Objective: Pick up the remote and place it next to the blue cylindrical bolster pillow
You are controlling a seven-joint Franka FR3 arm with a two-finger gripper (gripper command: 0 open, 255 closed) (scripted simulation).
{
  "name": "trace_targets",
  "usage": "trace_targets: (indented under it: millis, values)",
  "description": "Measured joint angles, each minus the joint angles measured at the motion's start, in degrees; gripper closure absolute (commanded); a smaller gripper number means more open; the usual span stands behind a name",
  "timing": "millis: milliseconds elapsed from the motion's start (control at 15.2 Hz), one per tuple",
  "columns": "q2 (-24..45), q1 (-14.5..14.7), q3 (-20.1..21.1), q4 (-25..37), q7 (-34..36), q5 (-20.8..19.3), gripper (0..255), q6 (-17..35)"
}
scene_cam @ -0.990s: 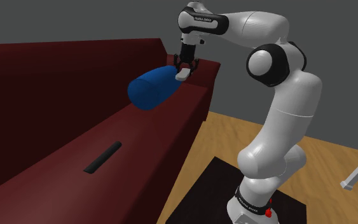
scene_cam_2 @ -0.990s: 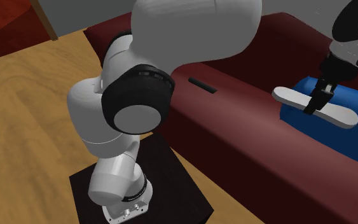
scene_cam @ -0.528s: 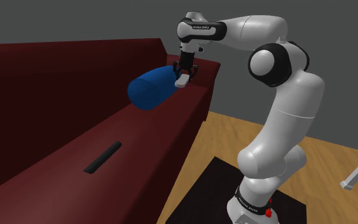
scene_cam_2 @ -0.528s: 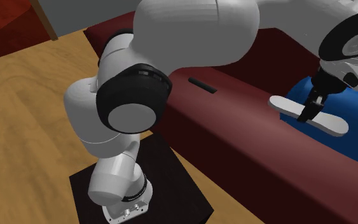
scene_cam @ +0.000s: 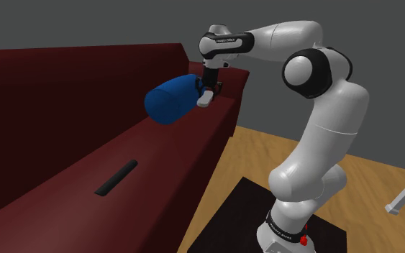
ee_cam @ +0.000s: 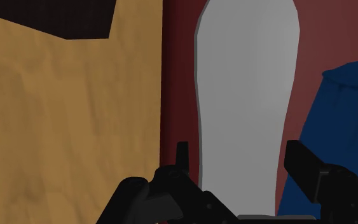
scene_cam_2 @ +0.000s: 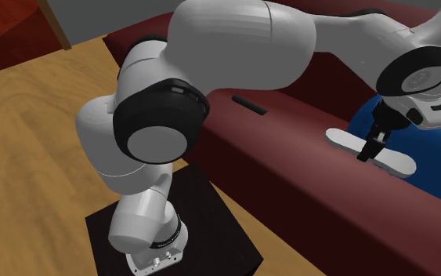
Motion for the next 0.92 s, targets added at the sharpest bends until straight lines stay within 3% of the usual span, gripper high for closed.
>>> trace_targets:
  millis: [924]
  values:
    - [1.0,0.0,0.0,-9.7,0.2,-0.3,255,10.7]
